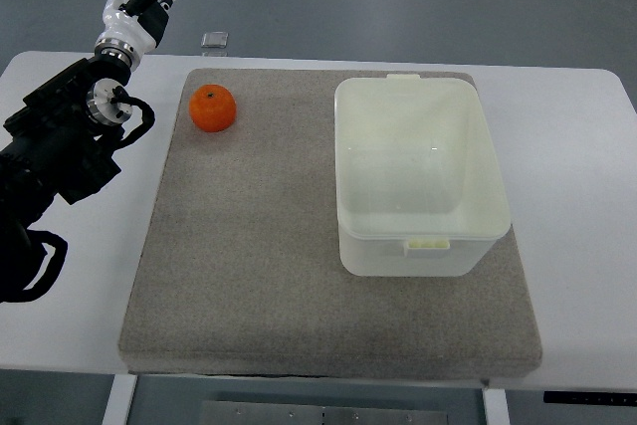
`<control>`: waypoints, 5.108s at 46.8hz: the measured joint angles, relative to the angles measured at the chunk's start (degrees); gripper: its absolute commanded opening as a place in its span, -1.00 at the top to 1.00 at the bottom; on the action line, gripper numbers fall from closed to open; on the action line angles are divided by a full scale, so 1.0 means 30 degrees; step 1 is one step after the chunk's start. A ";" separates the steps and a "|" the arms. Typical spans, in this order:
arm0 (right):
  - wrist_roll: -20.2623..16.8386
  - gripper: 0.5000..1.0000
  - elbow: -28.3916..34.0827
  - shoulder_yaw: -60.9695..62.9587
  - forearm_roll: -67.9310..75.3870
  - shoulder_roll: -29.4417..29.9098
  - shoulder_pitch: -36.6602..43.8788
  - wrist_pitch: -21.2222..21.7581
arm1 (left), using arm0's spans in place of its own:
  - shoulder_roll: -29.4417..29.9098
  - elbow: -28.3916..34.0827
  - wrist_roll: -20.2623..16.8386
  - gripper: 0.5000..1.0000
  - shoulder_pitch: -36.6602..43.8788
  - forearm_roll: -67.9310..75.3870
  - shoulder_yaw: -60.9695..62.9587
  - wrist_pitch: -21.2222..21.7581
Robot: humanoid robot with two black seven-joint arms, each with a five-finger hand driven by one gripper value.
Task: Put orange in box with left hand
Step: 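Swing the left hand outward and rotate it palm-down above the mat, then lower the open left hand over the orange, then close the left hand fingers around the orange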
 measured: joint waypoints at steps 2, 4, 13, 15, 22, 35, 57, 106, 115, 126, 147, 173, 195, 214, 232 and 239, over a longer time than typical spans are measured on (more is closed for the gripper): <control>0.0000 -0.70 -0.0001 0.0000 -0.0003 0.0000 -0.0001 0.0000 | 0.0010 -0.0006 0.0000 -0.98 -0.0031 0.0005 0.0044 -0.0041; 0.0000 -0.70 -0.0002 0.0000 -0.0005 0.0000 0.0000 0.0000 | 0.0022 -0.0002 0.0000 -0.98 -0.0045 0.0005 0.0052 -0.0121; 0.0000 -0.70 0.0002 0.0000 -0.0006 0.0000 -0.0001 0.0000 | 0.0443 -0.0026 0.0000 -0.98 -0.0141 0.0007 0.0080 -0.0204; 0.0000 -0.70 0.0001 0.0000 -0.0006 0.0000 0.0000 0.0000 | 0.0480 -0.0027 0.0000 -0.98 -0.0168 0.0021 0.0106 -0.0212; 0.0000 -0.70 0.0002 0.0000 -0.0006 0.0000 0.0000 0.0000 | 0.0650 -0.0030 0.0007 -0.98 -0.0419 0.0092 0.0118 -0.0305; 0.0000 -0.70 -0.0001 0.0000 -0.0006 0.0000 0.0000 0.0000 | 0.0619 -0.0028 0.0067 -0.98 -0.0317 0.0528 0.0227 -0.0285; 0.0000 -0.70 -0.0003 0.0000 -0.0010 0.0000 0.0000 0.0000 | 0.1247 -0.0239 0.0072 -0.98 -0.1082 0.7594 0.4780 -0.1116; 0.0000 -0.70 -0.0003 0.0000 -0.0004 0.0000 0.0000 0.0000 | 0.4539 -0.4492 -0.4870 -0.96 -0.5404 2.7051 1.4714 -0.4063; -0.0001 -0.70 -0.0003 0.0000 -0.0005 0.0000 -0.0001 0.0000 | 0.4506 -0.4566 -0.4867 -0.96 -0.5515 2.7337 1.5633 -0.2660; -0.0001 -0.70 0.0002 0.0000 -0.0009 0.0000 0.0000 0.0000 | 0.4342 -0.4571 -0.4859 -0.96 -0.5105 2.7341 1.5684 -0.2128; 0.0000 -0.70 -0.0003 0.0000 -0.0007 0.0000 -0.0001 0.0000 | 0.3247 -0.3757 -0.4858 -0.96 -0.3596 2.7179 1.5620 -0.0106; 0.0000 -0.70 0.0002 0.0000 -0.0004 0.0000 0.0000 0.0000 | 0.2990 -0.3273 -0.4858 -0.97 -0.2690 2.6669 1.5488 0.1455; 0.0000 -0.70 0.0003 0.0000 -0.0004 0.0000 -0.0001 0.0000 | 0.2959 -0.3280 -0.4859 -0.96 -0.2387 2.6484 1.5477 0.2275; 0.0000 -0.70 -0.0003 0.0000 -0.0004 0.0000 0.0001 0.0000 | 0.2852 -0.3280 -0.4862 -0.55 -0.2208 2.6617 1.5604 0.2558; 0.0000 -0.70 -0.0003 0.0000 -0.0005 0.0000 0.0000 0.0000 | 0.2814 -0.2833 -0.4861 1.00 -0.2232 2.6584 1.5569 0.2590; 0.0000 -0.70 0.0002 0.0000 -0.0004 0.0000 -0.0001 0.0000 | 0.2785 -0.2760 -0.4861 1.00 -0.2214 2.6597 1.5579 0.2589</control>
